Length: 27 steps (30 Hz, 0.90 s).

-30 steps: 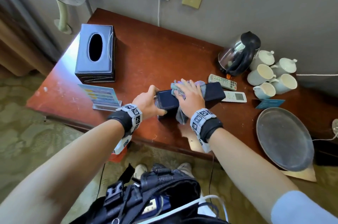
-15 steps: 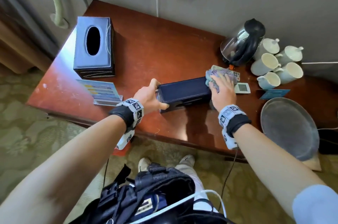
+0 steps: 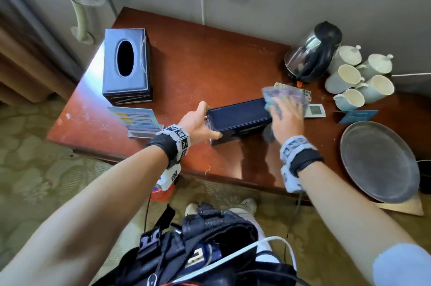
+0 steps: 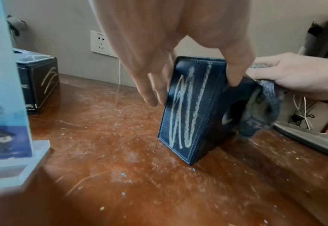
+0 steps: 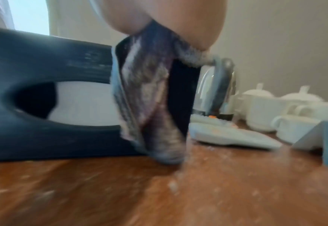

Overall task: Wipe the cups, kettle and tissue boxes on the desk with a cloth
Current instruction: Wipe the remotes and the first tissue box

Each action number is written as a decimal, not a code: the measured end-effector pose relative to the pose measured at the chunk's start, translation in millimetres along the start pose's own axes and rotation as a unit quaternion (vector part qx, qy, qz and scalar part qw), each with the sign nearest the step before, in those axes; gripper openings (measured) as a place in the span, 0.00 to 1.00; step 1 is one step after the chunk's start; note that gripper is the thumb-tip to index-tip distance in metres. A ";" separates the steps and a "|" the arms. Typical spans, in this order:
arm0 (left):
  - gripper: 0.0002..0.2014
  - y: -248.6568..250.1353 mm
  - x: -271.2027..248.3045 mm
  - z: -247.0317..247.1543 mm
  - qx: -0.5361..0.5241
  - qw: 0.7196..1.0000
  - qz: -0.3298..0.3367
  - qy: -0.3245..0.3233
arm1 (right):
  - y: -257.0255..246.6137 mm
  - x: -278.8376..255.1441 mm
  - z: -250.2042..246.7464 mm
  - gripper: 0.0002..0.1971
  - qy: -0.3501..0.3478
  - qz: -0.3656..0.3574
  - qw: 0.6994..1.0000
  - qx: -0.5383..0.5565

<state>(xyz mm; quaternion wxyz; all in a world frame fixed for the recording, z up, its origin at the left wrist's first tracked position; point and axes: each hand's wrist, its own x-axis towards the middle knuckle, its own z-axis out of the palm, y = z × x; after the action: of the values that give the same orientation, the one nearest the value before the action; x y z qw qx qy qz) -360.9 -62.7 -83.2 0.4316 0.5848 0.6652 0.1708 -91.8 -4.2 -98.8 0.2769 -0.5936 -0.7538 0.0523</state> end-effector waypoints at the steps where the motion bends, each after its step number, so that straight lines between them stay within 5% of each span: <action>1: 0.34 0.1 2.5 -1.2 -0.012 1.000 -0.003 -0.001 | 3.8 8.5 -5.7 0.21 -0.017 0.037 0.999 0.012; 5: 0.32 2.1 12.1 -12.2 -0.094 0.995 -0.029 -0.009 | -4.6 40.0 -7.4 0.18 -0.042 0.121 0.990 0.065; 15: 0.33 -4.7 30.1 -29.6 -0.226 0.968 -0.106 -0.016 | -45.2 50.1 31.6 0.16 0.002 0.081 0.996 0.033; 18: 0.39 -5.8 35.9 -33.4 -0.202 0.971 -0.128 -0.028 | -76.7 31.9 56.8 0.14 -0.009 -0.009 0.999 0.042; 21: 0.32 -4.2 40.0 -37.5 -0.141 0.979 -0.143 -0.039 | -69.7 36.0 56.1 0.16 -0.066 -0.045 0.996 0.026; 27: 0.32 31.8 54.9 -41.4 -0.006 0.982 -0.153 -0.111 | -8.6 80.2 15.7 0.19 -0.072 0.122 0.990 0.028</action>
<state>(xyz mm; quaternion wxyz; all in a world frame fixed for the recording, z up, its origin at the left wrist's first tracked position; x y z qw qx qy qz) -369.8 7.8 -57.0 0.5270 0.4892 0.6937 0.0413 -118.1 71.3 -80.1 0.2295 -0.6677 -0.6922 0.1494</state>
